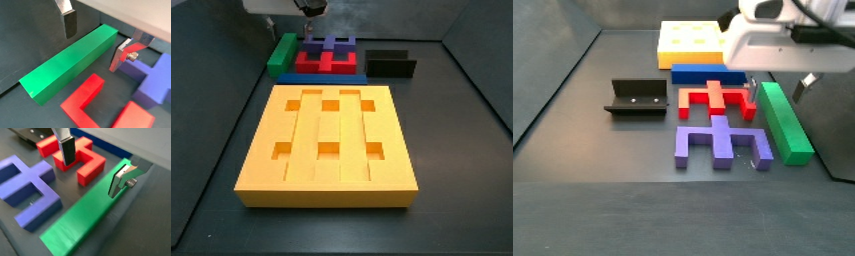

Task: Pick up the green object. Move up. Move to above the board. Insert the green object.
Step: Pick up the green object.

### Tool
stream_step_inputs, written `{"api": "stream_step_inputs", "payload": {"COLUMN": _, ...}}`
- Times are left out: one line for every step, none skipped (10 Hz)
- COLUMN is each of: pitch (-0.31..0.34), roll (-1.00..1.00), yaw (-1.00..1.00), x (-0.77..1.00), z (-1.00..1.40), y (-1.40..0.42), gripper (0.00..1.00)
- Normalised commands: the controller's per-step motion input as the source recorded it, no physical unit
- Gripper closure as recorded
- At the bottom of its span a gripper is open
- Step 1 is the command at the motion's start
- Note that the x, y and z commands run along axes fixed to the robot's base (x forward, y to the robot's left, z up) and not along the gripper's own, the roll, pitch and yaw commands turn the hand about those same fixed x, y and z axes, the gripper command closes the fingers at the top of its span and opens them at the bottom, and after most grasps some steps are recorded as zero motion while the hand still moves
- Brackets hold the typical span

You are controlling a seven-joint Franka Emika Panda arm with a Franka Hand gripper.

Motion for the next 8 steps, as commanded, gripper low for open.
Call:
{"api": "stream_step_inputs", "payload": {"pitch": 0.000, "roll": 0.00, "yaw": -0.03, "x": -0.23, "z": -0.32, "y": 0.00, "gripper": 0.00}}
{"api": "stream_step_inputs", "payload": {"pitch": 0.000, "roll": 0.00, "yaw": -0.05, "x": -0.10, "z": -0.27, "y": 0.00, "gripper": 0.00}}
{"api": "stream_step_inputs", "payload": {"pitch": 0.000, "roll": 0.00, "yaw": -0.02, "x": -0.01, "z": -0.29, "y": 0.06, "gripper": 0.00}}
{"api": "stream_step_inputs", "payload": {"pitch": 0.000, "roll": 0.00, "yaw": 0.00, "x": 0.00, "z": -0.34, "y": 0.09, "gripper": 0.00}}
{"api": "stream_step_inputs", "payload": {"pitch": 0.000, "roll": 0.00, "yaw": -0.01, "x": -0.06, "z": -0.33, "y": 0.06, "gripper": 0.00}}
{"api": "stream_step_inputs", "payload": {"pitch": 0.000, "roll": 0.00, "yaw": 0.00, "x": 0.00, "z": -0.30, "y": 0.10, "gripper": 0.00}}
{"api": "stream_step_inputs", "payload": {"pitch": 0.000, "roll": 0.00, "yaw": 0.00, "x": 0.00, "z": -0.29, "y": 0.16, "gripper": 0.00}}
{"api": "stream_step_inputs", "payload": {"pitch": 0.000, "roll": 0.00, "yaw": 0.00, "x": 0.00, "z": -0.26, "y": 0.14, "gripper": 0.00}}
